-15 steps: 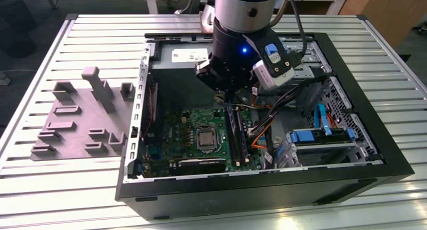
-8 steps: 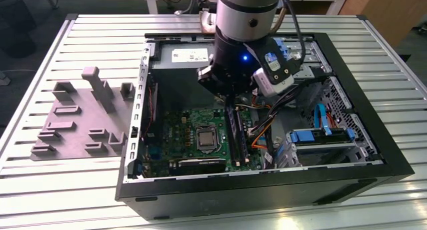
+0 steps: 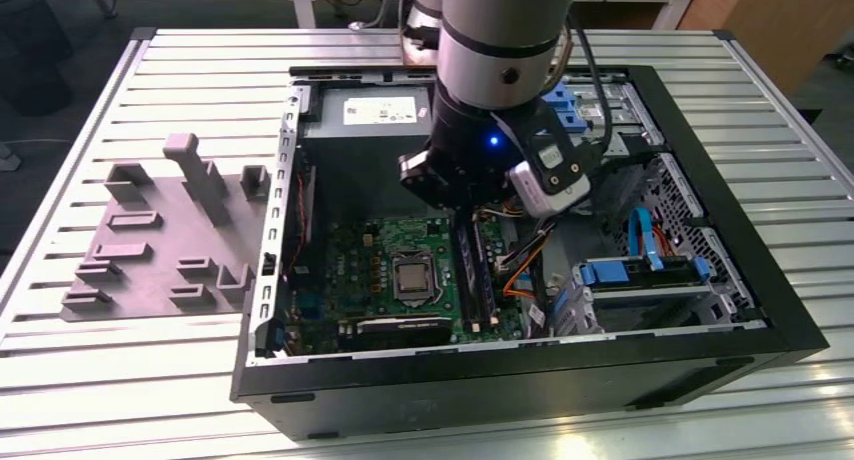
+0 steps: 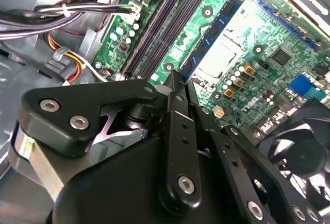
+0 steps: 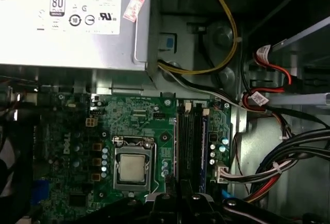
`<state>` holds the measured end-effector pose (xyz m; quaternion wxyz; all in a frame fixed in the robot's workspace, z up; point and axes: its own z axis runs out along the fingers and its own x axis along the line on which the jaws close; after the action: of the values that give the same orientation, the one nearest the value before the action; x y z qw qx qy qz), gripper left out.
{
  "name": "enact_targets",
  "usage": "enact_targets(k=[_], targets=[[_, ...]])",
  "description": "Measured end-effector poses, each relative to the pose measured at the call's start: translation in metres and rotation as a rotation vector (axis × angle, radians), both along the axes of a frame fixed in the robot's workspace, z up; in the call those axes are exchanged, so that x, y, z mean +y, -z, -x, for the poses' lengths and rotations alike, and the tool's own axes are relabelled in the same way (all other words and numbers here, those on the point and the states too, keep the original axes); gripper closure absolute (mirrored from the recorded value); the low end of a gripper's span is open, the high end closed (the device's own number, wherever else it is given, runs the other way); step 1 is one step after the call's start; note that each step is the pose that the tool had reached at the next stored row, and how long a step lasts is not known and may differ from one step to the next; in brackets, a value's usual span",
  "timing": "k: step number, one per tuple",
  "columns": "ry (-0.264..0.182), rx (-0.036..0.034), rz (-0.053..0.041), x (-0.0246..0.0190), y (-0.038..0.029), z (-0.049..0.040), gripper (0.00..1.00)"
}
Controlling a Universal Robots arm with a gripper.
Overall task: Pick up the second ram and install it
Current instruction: 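Insert the second ram into the second slot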
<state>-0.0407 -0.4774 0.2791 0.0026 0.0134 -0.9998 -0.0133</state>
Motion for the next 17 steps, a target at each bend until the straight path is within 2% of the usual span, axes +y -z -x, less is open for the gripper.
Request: enact_targets(k=[5,13,17], targets=[[0.023,0.0000,-0.0034,0.0000,0.0087,-0.0021,0.86],[0.023,0.0000,-0.0039,-0.0001,0.0091,-0.0022,0.86],[0.025,-0.0001,-0.0042,-0.0018,0.0104,-0.0031,0.86]])
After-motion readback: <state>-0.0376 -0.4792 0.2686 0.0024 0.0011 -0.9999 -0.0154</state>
